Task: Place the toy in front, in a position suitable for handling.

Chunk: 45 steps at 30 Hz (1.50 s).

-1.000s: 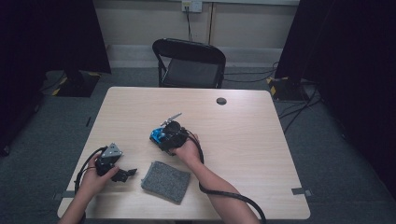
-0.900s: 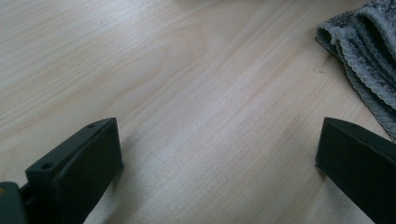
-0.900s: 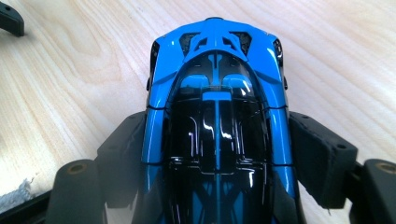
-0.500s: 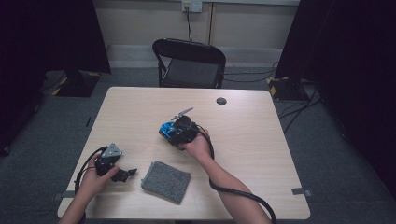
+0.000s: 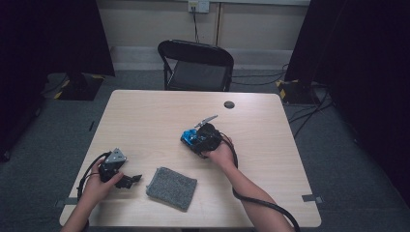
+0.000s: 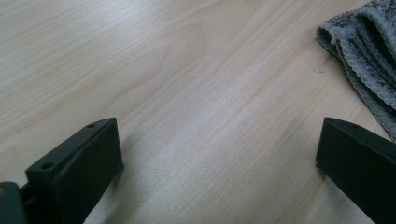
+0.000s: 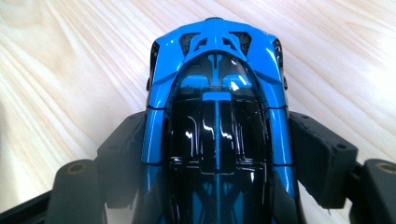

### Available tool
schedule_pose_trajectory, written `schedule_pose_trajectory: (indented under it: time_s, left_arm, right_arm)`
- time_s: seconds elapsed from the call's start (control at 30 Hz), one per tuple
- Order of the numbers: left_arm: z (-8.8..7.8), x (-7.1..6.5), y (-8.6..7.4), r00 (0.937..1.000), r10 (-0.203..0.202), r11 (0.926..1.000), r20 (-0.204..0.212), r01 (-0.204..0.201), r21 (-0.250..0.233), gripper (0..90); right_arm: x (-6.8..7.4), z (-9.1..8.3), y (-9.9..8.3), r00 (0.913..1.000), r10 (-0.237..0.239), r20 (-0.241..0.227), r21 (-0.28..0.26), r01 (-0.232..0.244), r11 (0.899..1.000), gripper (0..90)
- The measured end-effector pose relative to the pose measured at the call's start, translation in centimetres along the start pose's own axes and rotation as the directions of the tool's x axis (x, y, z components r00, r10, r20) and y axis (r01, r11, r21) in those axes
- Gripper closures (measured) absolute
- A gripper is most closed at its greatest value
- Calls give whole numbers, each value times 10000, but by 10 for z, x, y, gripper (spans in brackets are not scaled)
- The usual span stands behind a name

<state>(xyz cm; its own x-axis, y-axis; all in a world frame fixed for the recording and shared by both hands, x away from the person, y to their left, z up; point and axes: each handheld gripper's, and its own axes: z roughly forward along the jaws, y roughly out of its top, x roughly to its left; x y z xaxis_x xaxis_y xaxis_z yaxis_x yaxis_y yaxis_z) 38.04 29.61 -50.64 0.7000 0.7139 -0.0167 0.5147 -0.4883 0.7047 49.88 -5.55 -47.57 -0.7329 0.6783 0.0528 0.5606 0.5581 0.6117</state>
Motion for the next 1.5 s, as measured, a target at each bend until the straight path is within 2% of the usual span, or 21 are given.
schedule_pose_trajectory:
  time_s: [0.23, 0.57, 0.8, 0.87, 1.0, 1.1, 1.3, 1.37, 1.5]
  left_arm:
    - [0, 0, 0, 10000, 3, 10000, 2, -3, 0, 0]
    - [0, 0, 0, 10000, -21, 10000, -6, 21, 5, 0]
    - [0, 0, 0, 10000, -17, 10000, -6, 17, 7, 0]
    - [0, 0, 0, 10000, -18, 10000, -6, 18, 6, 0]
    - [0, 0, 0, 10000, -24, 10000, -8, 24, 10, 0]
    - [0, 0, 0, 10000, -12, 10000, -12, 12, 19, 0]
    - [0, 0, 0, 10000, -29, 10000, -6, 29, 17, 0]
    - [0, 0, 0, 10000, -25, 10000, -6, 25, 21, 0]
    - [0, 0, 0, 10000, -30, 10000, -8, 30, 20, 0]
  right_arm:
    - [-13, -5, -13, 9999, 136, 99, 12, -136, 9999, 261]
    - [-20, -5, -25, 10000, 32, 24, 50, -32, 10000, 260]
    - [-23, -7, -29, 9999, -120, -124, 17, 121, 9999, 260]
    - [-26, -9, -31, 9994, -208, -293, -5, 208, 9998, 259]
    - [-26, -11, -33, 9986, -500, -164, -114, 499, 9987, 275]
    - [-25, -11, -35, 9985, -521, -166, -200, 518, 9985, 274]
    - [-24, -14, -38, 9971, -757, 7, -444, 757, 9961, 234]
    - [-25, -18, -39, 9963, -856, -11, -591, 854, 9946, 186]
    - [-25, -26, -45, 9978, -661, -61, -769, 654, 9949, 159]
